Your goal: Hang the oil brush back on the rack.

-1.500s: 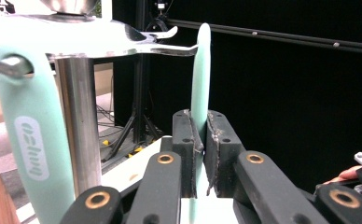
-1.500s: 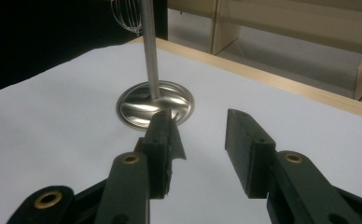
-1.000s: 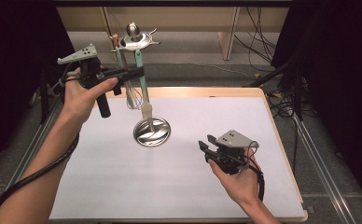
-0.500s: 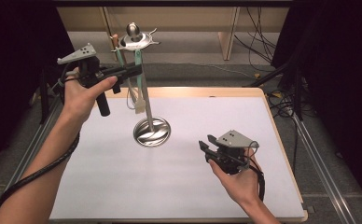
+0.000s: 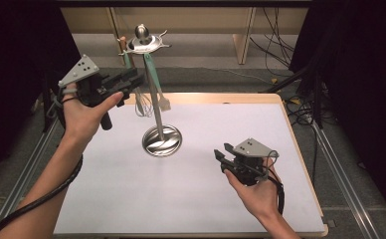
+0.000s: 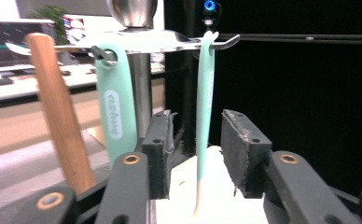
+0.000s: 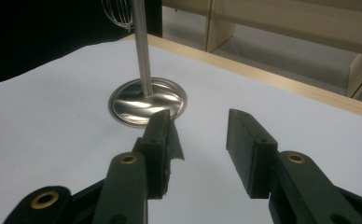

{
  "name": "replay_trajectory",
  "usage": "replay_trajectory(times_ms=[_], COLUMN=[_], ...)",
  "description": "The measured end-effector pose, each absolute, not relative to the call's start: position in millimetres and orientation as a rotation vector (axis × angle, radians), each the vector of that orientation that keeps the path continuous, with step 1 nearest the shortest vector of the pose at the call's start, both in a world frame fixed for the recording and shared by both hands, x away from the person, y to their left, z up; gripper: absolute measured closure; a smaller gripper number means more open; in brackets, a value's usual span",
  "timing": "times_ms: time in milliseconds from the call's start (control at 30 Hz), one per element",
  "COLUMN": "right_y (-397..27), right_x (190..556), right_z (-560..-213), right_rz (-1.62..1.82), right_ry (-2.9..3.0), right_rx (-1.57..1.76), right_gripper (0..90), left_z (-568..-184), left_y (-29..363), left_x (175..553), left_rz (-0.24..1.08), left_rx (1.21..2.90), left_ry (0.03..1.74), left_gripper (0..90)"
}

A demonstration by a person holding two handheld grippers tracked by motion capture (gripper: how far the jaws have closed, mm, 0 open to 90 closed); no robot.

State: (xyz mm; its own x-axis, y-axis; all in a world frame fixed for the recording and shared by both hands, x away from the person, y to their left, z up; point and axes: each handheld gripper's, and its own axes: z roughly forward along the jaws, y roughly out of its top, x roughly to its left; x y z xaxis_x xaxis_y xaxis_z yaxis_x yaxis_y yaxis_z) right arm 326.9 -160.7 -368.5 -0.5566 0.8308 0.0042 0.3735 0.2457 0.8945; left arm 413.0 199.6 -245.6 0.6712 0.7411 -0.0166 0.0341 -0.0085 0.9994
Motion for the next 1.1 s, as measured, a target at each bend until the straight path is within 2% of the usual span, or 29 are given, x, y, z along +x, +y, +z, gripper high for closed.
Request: replay_trajectory(times_ms=[133, 433, 733, 1100], right_y=[-163, -170, -177, -183], right_x=[327, 328, 329, 329], right_z=[-368, -371, -371, -374], right_rz=[1.274, 1.267, 1.242, 1.244], right_ry=[2.032, 1.999, 2.023, 1.99], right_rx=[1.103, 1.105, 1.093, 1.109], right_gripper=[59.9, 59.2, 58.9, 58.7], left_z=[-251, -272, -297, -327], left_y=[199, 203, 216, 231], left_x=[398, 379, 371, 365], left_rz=[0.735, 0.874, 0.944, 0.94], left_rx=[1.47, 1.428, 1.456, 1.473], left_ry=[0.715, 0.81, 0.892, 0.965], left_gripper=[55.2, 52.1, 52.4, 52.1])
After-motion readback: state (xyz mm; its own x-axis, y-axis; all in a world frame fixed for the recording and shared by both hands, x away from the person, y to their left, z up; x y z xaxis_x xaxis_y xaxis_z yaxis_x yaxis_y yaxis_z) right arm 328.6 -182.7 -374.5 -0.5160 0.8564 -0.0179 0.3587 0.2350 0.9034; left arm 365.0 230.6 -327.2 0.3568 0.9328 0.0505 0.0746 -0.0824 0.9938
